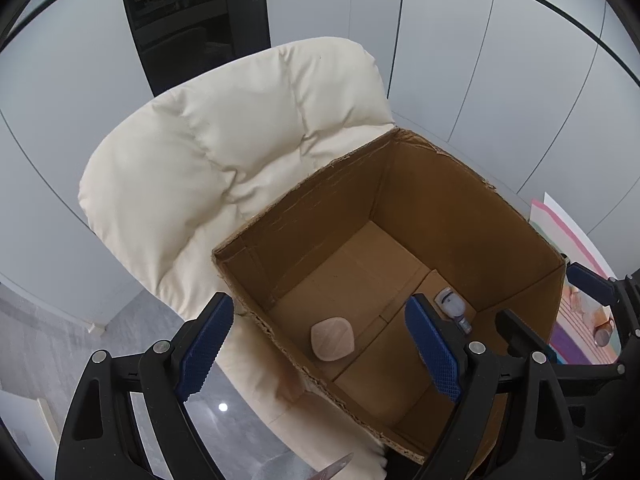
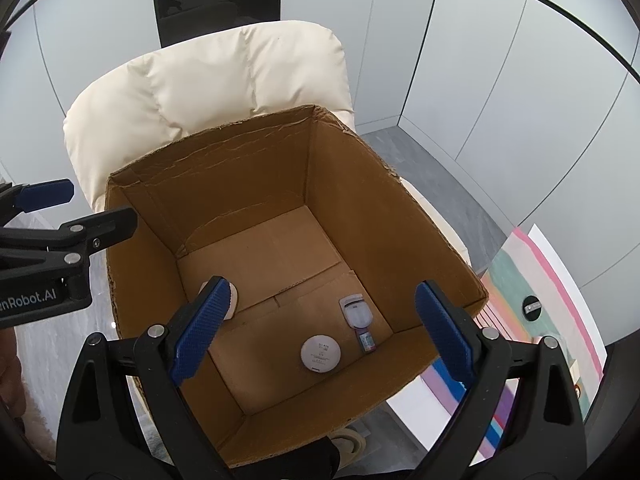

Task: Organize objects
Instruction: 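Open both tools to drop the compact and case into the box, then withdraw both tools from the box back toward the striped table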

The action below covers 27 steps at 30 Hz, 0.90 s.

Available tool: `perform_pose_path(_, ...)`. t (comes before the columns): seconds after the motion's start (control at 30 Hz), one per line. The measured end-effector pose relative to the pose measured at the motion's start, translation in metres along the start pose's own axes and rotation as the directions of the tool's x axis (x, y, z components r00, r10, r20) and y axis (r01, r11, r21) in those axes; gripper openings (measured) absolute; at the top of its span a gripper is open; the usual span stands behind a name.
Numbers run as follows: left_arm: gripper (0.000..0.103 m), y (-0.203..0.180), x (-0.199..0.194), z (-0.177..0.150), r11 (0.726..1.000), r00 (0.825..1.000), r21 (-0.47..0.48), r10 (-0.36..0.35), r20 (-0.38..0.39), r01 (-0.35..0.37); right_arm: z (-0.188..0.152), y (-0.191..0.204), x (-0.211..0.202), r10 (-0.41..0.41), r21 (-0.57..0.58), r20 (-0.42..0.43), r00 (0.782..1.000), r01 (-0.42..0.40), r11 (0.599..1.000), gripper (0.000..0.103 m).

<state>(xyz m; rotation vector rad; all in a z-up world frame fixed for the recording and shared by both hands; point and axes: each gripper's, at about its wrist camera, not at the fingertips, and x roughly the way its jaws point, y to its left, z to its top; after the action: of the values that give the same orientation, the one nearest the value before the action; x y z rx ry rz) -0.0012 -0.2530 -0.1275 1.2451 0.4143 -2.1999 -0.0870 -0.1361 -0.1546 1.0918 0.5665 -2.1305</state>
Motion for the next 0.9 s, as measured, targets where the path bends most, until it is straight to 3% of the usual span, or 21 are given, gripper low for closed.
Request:
perform_pose_path(0.23,0.089,0.008,-0.014,-0.010,1.000,1.000,-0.006,0.016,0.001,-0.016,-0.002,-0.003,-0.017,-0.002,0.035,0.001,1.000,0.002,0.999,0.095)
perform_pose_path(0.47,0.089,0.022,-0.034,-0.039,0.999,0.999,-0.002,0.038,-0.013,-0.038,-0.018,-0.007,-0.048,-0.014,0.078,0.013,1.000,0.013,0.997,0.095)
perform_pose_path(0.67,0.089,0.037,-0.049,-0.074,0.999,0.997,-0.037,-0.007,-0.072,0.004,-0.040,-0.001,-0.073,-0.014,0.091,0.006,1.000,0.013,0.996,0.095)
perform_pose_path(0.9,0.089,0.041,-0.073,-0.100,0.999,0.998,-0.037,-0.026,-0.061,0.024,-0.067,0.013,-0.095,-0.011,0.076,-0.016,1.000,0.012,0.997,0.095)
